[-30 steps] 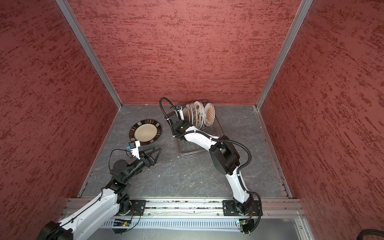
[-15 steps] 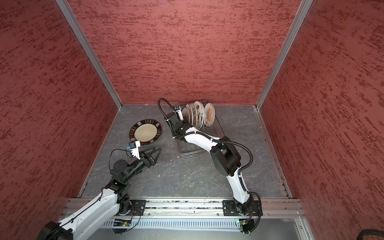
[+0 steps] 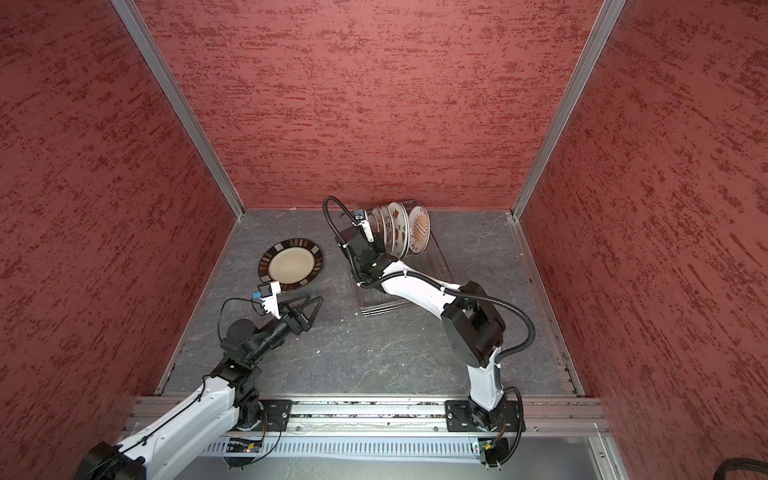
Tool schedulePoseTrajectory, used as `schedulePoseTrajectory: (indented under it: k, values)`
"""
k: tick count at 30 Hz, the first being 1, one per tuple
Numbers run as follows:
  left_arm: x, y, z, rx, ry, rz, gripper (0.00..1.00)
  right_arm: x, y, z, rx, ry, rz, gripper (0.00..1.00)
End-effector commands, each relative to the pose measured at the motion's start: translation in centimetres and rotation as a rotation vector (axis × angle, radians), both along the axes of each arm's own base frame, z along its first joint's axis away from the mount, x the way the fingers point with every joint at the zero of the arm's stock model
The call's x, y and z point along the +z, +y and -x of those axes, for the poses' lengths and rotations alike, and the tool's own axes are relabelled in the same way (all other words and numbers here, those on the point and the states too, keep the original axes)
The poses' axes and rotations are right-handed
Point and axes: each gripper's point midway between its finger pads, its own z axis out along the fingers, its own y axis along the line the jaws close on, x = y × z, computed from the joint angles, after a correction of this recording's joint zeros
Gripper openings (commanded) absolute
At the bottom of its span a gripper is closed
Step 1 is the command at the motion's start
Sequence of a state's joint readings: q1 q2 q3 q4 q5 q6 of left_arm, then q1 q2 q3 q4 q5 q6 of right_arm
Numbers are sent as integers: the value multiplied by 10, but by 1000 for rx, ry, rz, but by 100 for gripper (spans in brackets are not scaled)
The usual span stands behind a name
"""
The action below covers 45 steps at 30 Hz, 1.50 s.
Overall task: Unload the plates from the dish rack
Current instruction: 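Pull the plain white plate out of the rack with the right gripper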
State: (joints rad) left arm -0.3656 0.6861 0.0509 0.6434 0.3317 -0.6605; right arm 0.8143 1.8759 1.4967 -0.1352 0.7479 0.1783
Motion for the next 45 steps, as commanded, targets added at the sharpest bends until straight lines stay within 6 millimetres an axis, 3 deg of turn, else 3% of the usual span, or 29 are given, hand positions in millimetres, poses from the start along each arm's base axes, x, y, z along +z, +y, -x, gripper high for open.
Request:
schedulePoseTrajectory:
  k: [1,11,15,20,27,35,40,45]
  values:
    - [1,1,-1,11,-1,-6,99,84,-10,8,-34,-205,-172,3]
    - [-4,3,-3,34,30,6,100,100,-24,44,75,-249,-315,3]
    - [-4,3,-3,33,32,10,99,102,-20,52,142,-230,-375,2]
    - [-3,2,-2,23,36,16,100,100,-26,55,214,-181,-489,2]
    - [-2,-3,1,-7,40,27,99,113,-52,57,268,-168,-622,1]
    - [-2,-3,1,-6,44,29,99,109,-74,60,309,-150,-755,0]
    - [-1,-2,2,1,41,45,99,104,-76,68,413,-107,-896,0]
    - [4,-11,9,-70,47,74,100,97,-65,77,520,-44,-980,0]
